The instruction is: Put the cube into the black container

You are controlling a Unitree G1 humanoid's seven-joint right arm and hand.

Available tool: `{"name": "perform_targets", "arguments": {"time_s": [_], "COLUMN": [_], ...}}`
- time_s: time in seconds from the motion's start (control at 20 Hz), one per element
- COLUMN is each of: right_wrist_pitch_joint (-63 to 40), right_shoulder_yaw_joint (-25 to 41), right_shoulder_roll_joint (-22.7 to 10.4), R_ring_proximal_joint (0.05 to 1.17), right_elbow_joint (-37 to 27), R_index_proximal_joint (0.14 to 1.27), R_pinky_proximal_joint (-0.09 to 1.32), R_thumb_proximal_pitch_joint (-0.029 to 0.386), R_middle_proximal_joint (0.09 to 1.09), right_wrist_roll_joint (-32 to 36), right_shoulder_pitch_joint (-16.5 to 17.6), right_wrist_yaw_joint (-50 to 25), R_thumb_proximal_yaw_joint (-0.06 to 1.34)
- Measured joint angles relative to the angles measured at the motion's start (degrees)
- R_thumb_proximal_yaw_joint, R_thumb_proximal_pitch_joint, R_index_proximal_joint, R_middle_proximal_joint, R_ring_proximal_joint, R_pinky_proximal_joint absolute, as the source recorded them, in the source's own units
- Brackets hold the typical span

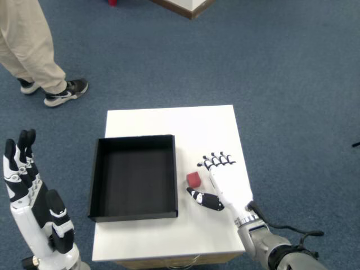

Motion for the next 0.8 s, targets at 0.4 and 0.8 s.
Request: {"name": "perform_targets", "arguments": {"time_s": [0.4, 0.8], "right_wrist_pitch_joint": [0.0, 0.0], "right_shoulder_yaw_joint": [2.2, 4.1], "right_shoulder_roll_joint": [0.3, 0.4], "R_ring_proximal_joint": [0.27, 0.27], "right_elbow_joint": [-0.4, -0.5], "R_index_proximal_joint": [0.52, 0.54], "R_pinky_proximal_joint": [0.22, 0.22], "R_thumb_proximal_pitch_joint": [-0.001, -0.001], "R_middle_proximal_joint": [0.32, 0.32], "right_wrist_roll_joint": [0.8, 1.6], "right_shoulder_pitch_joint": [-0.5, -0.5], "right_wrist_yaw_joint": [-0.7, -1.9], "R_thumb_proximal_yaw_joint": [0.61, 0.61]}}
